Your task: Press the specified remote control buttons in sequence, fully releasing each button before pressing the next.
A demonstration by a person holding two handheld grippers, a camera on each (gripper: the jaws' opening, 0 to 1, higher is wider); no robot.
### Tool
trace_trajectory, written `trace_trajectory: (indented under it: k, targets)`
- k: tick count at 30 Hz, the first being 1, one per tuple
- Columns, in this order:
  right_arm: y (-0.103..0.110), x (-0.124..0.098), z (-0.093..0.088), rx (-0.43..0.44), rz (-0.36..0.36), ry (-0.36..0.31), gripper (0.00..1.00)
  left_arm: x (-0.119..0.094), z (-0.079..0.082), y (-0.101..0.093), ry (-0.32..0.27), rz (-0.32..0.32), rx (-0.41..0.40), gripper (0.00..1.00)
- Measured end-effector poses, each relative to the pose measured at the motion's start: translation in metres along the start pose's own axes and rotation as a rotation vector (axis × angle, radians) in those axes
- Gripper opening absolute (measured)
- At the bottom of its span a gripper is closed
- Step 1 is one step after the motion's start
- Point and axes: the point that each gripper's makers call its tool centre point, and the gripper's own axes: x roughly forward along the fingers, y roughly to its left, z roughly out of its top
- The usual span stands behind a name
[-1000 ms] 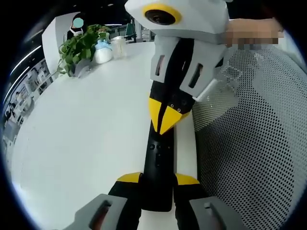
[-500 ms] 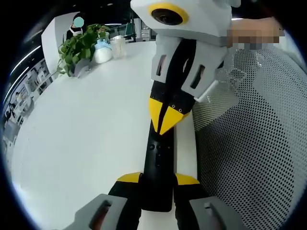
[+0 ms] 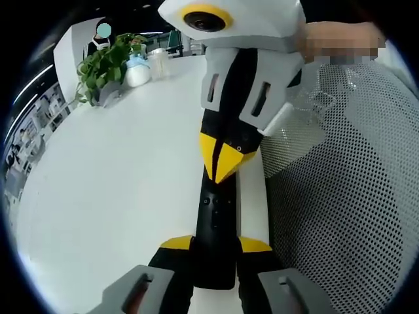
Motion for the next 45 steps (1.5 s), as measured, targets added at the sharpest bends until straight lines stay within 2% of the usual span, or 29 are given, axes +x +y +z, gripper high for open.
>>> trace_trajectory:
  k: [4,8,12,26,31,36,45]
  targets:
    - [0.001,-0.001,0.004,0.077,0.031,-0.027,0.00,0.000,0.000,0.000,0.002,-0.001,0.001,0.24]
    - [0.002,-0.003,0.009,0.096,0.041,-0.054,0.00,0.001,0.001,-0.001,0.000,-0.005,0.007,0.24]
    - [0.003,-0.004,0.013,0.093,0.046,-0.071,0.00,0.003,0.004,-0.006,-0.005,-0.021,0.028,0.24]
    - [0.008,0.003,0.010,0.044,0.044,-0.045,0.00,0.004,0.007,-0.010,-0.010,-0.031,0.035,0.24]
    - [0.012,0.004,0.013,0.048,0.059,-0.055,0.00,0.005,0.006,-0.010,-0.012,-0.032,0.033,0.24]
    - [0.011,0.008,0.008,0.023,0.049,-0.033,0.00,0.005,0.006,-0.009,-0.016,-0.032,0.030,0.24]
    - [0.011,0.009,0.011,0.004,0.034,-0.056,0.00,0.005,0.007,-0.010,-0.018,-0.032,0.033,0.25]
